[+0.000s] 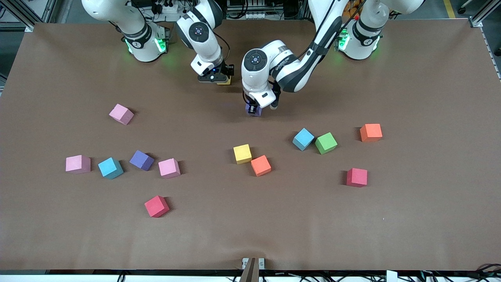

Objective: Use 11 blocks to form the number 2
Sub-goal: 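Carry the yellow cube with the right gripper while the left gripper carries purple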

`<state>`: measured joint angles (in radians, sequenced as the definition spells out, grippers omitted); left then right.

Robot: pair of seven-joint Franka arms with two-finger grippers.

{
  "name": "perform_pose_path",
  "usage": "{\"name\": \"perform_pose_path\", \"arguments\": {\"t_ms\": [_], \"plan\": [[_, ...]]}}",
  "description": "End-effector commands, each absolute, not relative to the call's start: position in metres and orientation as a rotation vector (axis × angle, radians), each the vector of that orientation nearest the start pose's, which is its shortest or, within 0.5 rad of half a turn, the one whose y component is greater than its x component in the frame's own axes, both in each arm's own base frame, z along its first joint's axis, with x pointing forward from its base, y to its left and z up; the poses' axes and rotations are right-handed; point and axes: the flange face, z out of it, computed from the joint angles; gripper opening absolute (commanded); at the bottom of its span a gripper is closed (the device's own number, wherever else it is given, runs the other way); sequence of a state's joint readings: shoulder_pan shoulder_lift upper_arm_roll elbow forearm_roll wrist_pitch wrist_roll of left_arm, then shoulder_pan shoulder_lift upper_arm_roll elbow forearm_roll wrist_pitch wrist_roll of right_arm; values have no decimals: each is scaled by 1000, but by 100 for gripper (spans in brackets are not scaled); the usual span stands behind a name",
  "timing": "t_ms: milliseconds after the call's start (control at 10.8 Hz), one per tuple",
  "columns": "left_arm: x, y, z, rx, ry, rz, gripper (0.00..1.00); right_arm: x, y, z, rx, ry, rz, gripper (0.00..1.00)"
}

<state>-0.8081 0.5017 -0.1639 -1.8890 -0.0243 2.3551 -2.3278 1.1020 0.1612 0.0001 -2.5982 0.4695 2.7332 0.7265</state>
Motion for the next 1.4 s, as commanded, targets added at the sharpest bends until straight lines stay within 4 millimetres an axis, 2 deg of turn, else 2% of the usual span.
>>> {"name": "perform_pose_path", "arguments": {"t_ms": [0,186,558,1302], "plan": [[355,-514,244,-2379,-1998,136,0,205,396,192,-3046,80,259,36],[355,-514,244,-2370,-2007,148,0,192,404,191,-3055,83,271,36],[353,-515,244,-2369,-2002,153,0,188,409,190,-3062,70,290,40],[350,-516,241,-2369,-1993,156,0,199,409,185,-3069,76,290,41]]}}
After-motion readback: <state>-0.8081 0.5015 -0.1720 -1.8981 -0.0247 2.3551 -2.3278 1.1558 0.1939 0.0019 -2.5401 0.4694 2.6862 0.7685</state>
